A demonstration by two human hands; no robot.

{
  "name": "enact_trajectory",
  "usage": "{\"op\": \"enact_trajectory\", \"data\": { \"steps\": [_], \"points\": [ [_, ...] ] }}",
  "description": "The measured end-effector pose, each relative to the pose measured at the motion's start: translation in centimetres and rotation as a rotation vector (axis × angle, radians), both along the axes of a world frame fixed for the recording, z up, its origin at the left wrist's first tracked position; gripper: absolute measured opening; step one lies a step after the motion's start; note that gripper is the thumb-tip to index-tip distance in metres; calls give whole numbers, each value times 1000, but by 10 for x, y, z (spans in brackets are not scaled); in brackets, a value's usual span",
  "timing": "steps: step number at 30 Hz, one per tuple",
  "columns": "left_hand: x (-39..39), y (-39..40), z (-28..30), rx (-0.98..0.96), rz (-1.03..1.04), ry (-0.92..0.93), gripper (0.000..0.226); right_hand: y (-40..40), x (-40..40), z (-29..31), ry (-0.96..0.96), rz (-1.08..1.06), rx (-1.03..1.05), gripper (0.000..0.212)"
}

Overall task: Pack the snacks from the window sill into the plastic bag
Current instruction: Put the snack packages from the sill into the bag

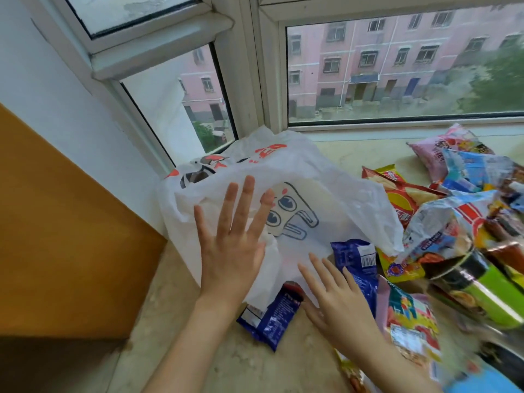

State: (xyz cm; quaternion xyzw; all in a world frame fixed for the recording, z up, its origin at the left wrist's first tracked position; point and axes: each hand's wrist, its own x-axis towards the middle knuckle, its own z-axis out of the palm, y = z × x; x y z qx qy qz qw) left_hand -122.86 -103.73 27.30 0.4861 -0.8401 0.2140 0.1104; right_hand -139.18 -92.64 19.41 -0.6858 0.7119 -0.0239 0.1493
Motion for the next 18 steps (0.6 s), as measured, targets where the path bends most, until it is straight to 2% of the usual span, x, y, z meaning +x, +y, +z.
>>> {"op": "enact_trajectory", "data": {
  "steps": [3,6,7,9,12,15,18],
  "points": [
    [-3,22,-7,-15,-59,39,83,22,-5,-14,10,-70,7,53],
    [-11,61,-39,33,-221,68,75,40,-13,-34,32,-142,30,55],
    [-15,74,-54,77,-273,76,71,43,-15,-39,37,-164,37,61],
    [-22,98,-87,196,-328,90,64,44,-16,-45,45,-192,50,87],
    [-30,120,-123,436,-272,130,60,38,-25,-50,60,-268,64,108],
    [-38,122,-136,618,-151,201,72,35,-39,-58,88,-287,113,111],
    [-46,121,-143,676,-107,174,107,41,-43,-63,119,-229,161,107]
  ]
}}
